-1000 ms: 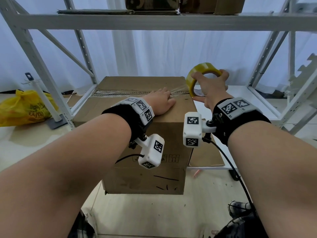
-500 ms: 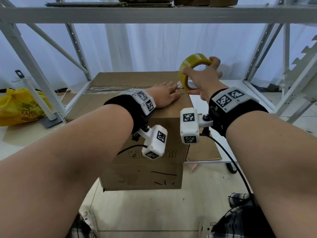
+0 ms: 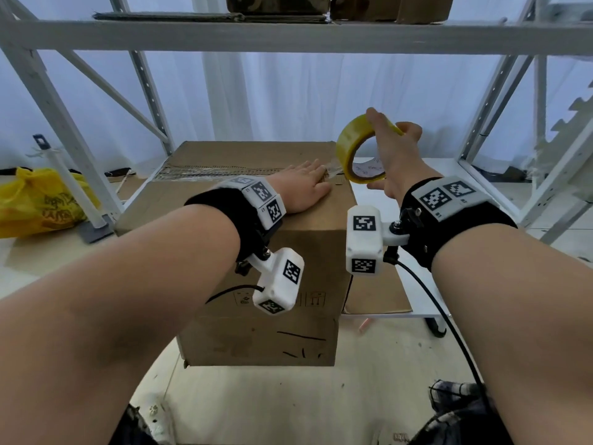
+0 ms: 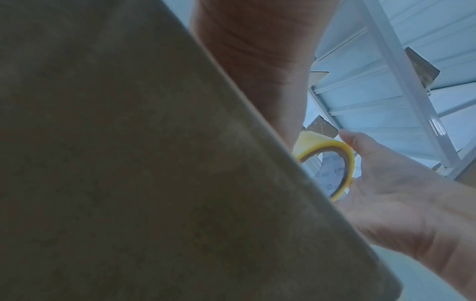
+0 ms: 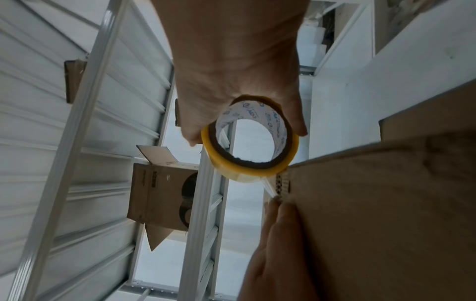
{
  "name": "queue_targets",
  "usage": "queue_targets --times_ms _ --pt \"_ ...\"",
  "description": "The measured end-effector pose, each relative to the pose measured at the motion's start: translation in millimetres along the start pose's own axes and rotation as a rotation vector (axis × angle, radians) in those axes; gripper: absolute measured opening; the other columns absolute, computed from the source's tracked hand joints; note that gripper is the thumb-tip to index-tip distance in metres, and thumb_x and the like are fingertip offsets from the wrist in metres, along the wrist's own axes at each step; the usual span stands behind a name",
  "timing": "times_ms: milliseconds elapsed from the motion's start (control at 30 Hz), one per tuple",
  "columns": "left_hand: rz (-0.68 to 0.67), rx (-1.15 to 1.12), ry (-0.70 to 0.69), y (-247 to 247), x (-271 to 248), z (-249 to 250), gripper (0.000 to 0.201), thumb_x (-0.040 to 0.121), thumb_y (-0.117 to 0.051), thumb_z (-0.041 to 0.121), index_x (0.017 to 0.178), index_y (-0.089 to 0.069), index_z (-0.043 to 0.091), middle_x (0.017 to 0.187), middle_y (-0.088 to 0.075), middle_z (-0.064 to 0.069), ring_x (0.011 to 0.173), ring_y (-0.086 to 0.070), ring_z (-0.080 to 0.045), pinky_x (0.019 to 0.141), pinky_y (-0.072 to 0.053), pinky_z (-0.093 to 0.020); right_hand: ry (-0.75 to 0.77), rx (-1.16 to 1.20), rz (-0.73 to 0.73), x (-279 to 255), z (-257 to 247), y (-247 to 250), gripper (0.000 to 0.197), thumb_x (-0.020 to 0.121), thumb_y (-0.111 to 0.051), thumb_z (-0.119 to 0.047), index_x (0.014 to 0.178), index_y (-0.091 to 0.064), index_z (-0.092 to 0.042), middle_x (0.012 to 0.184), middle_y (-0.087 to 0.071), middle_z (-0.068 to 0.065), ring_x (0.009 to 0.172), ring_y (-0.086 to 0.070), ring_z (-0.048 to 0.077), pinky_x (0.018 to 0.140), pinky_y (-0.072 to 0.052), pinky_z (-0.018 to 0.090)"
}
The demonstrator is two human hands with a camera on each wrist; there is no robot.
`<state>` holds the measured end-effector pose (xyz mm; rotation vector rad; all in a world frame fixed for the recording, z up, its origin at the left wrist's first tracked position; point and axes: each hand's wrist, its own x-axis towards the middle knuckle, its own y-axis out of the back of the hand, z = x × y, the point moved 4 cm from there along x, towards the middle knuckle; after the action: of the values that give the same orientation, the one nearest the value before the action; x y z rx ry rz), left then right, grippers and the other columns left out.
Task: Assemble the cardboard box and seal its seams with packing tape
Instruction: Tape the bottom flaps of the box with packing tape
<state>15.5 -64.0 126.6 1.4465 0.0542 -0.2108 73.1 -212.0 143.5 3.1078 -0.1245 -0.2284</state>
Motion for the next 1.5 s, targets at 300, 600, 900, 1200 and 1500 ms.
queue_targets --times_ms 300,600,900,1200,1500 --pt "-0.006 -0.018 -0.007 -5.2 5.7 -2.6 0.058 0.103 -0.018 0.042 0.152 -0.003 0.015 0.160 0.001 -0.003 0.147 0.000 -0.014 0.117 0.000 -0.030 0.012 0.023 0.010 -1.9 -7.0 -4.2 0.085 0.066 -0.079 -0.049 0.132 -0.030 -0.025 0.118 -0.042 0.003 0.108 -0.050 0.027 0.089 -0.050 0.048" --pt "-0.021 -0.012 0.003 -6.3 5.1 -0.9 0.058 0.103 -0.016 0.042 0.152 -0.002 0.014 0.160 0.003 -0.003 0.147 0.002 -0.013 0.118 0.000 -0.030 -0.016 -0.148 0.204 6.7 20.6 50.2 0.081 0.068 -0.077 -0.045 0.131 -0.030 -0.026 0.132 -0.036 0.012 0.095 -0.047 0.032 0.052 -0.042 0.031" --pt "-0.021 -0.014 0.013 -6.5 5.4 -1.7 0.058 0.103 -0.016 0.042 0.152 -0.003 0.015 0.160 0.004 -0.002 0.146 0.002 -0.013 0.117 0.001 -0.029 -0.174 0.026 0.137 27.8 62.5 42.0 0.102 0.034 -0.079 -0.055 0.117 -0.030 -0.024 0.103 -0.046 0.007 0.102 -0.055 0.037 0.086 -0.050 0.056" --pt "-0.018 -0.028 0.013 -6.5 6.4 -4.0 0.057 0.102 -0.017 0.043 0.152 -0.004 0.018 0.160 0.004 -0.002 0.147 0.002 -0.014 0.119 0.000 -0.032 -0.070 -0.470 0.011 27.3 69.1 28.1 0.082 0.064 -0.073 -0.055 0.127 -0.052 -0.007 0.116 -0.059 0.013 0.105 -0.058 0.031 0.087 -0.048 0.039" --pt "0.003 -0.023 -0.032 -3.3 4.6 3.4 0.048 0.103 -0.017 0.038 0.149 -0.003 0.038 0.159 -0.007 -0.009 0.147 -0.004 -0.022 0.118 -0.003 -0.042 0.442 -0.926 -0.380 -16.6 -6.8 -25.1 0.040 0.091 -0.040 0.003 0.105 -0.074 -0.013 0.115 -0.067 0.005 0.110 -0.057 0.020 0.095 -0.043 0.025"
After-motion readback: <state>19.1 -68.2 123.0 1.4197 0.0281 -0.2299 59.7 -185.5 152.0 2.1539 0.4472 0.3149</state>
